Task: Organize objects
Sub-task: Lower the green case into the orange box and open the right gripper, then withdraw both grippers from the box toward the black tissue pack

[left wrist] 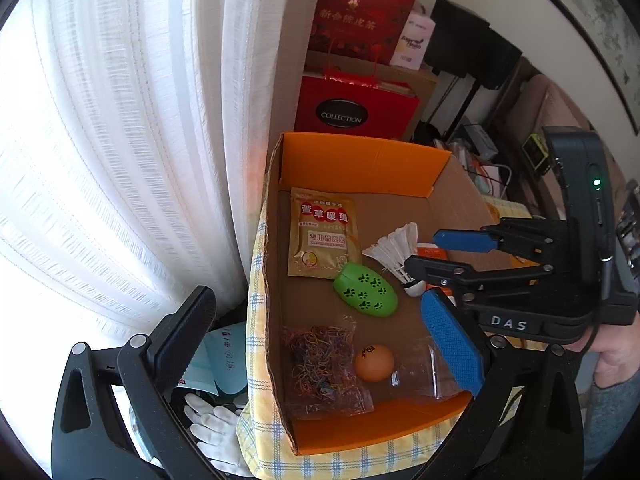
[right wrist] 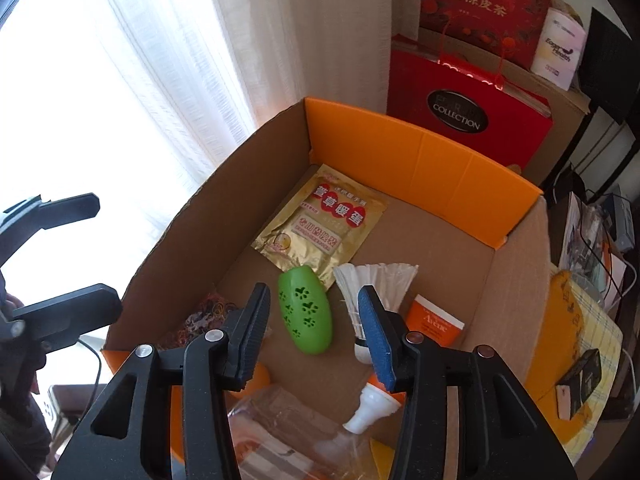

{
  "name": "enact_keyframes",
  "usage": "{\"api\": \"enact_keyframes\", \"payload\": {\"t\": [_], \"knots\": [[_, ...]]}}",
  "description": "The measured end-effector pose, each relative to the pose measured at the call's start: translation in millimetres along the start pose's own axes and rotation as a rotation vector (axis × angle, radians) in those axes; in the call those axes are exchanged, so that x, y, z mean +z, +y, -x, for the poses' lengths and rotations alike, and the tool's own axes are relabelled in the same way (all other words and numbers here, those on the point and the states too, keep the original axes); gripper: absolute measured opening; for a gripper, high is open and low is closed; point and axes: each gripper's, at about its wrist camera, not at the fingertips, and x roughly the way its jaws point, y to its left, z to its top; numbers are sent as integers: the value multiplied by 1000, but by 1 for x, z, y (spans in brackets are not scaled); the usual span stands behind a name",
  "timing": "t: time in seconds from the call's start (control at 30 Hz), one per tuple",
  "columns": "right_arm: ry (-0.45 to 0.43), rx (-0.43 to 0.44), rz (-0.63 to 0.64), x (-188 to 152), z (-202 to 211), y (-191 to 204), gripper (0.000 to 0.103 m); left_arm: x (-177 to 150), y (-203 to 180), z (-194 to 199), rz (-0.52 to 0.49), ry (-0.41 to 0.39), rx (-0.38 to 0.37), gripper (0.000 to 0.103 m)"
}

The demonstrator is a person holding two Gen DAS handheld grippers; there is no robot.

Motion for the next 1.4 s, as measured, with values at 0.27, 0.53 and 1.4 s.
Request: {"api": "enact_keyframes", "payload": {"t": [0.27, 0.53, 1.4], "knots": [[-59, -3, -55, -19, 42, -24, 57, 3, -27, -2, -42, -4, -20, 103], [-79, -44, -87, -43, 66, -50, 80, 4, -58, -10, -90, 2, -41, 103], [-129, -231, -300, -121, 140, -161, 102, 1, -192, -27, -227, 51, -184, 103]]}}
